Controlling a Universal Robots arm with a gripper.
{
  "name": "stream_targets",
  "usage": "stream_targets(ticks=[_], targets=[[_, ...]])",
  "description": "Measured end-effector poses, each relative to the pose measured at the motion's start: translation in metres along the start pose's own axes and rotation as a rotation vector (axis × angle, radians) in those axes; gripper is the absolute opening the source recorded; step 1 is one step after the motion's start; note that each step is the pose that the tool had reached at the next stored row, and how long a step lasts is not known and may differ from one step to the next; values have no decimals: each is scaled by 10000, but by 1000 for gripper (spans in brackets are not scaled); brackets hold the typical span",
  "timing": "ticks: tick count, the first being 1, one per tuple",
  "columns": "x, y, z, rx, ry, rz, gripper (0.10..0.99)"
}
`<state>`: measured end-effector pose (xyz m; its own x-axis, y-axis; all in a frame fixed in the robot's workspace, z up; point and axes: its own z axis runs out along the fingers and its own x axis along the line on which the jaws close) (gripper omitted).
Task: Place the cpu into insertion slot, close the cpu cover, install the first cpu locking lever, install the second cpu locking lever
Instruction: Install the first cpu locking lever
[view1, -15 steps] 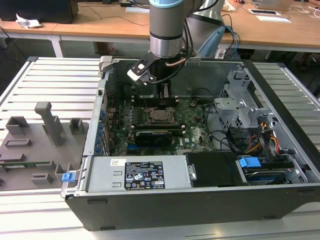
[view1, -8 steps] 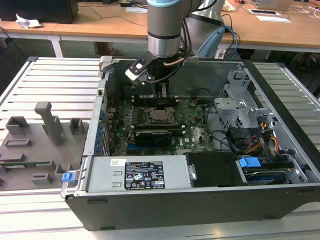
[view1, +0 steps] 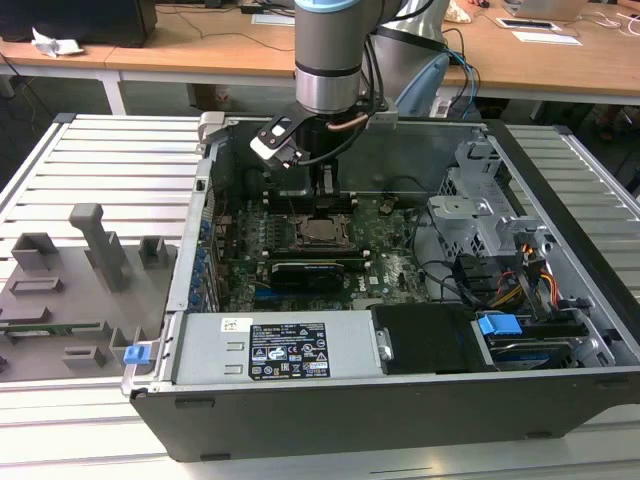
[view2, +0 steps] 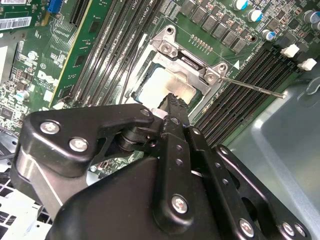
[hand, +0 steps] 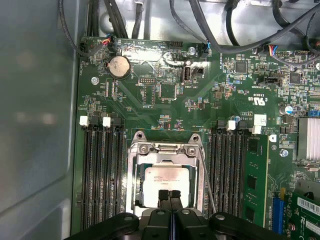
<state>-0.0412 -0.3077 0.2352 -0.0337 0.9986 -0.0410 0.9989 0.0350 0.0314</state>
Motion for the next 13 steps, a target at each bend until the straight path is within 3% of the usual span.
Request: stream_targets(ticks=[13], targets=[[-1,1,-23,2,-26,0,106]])
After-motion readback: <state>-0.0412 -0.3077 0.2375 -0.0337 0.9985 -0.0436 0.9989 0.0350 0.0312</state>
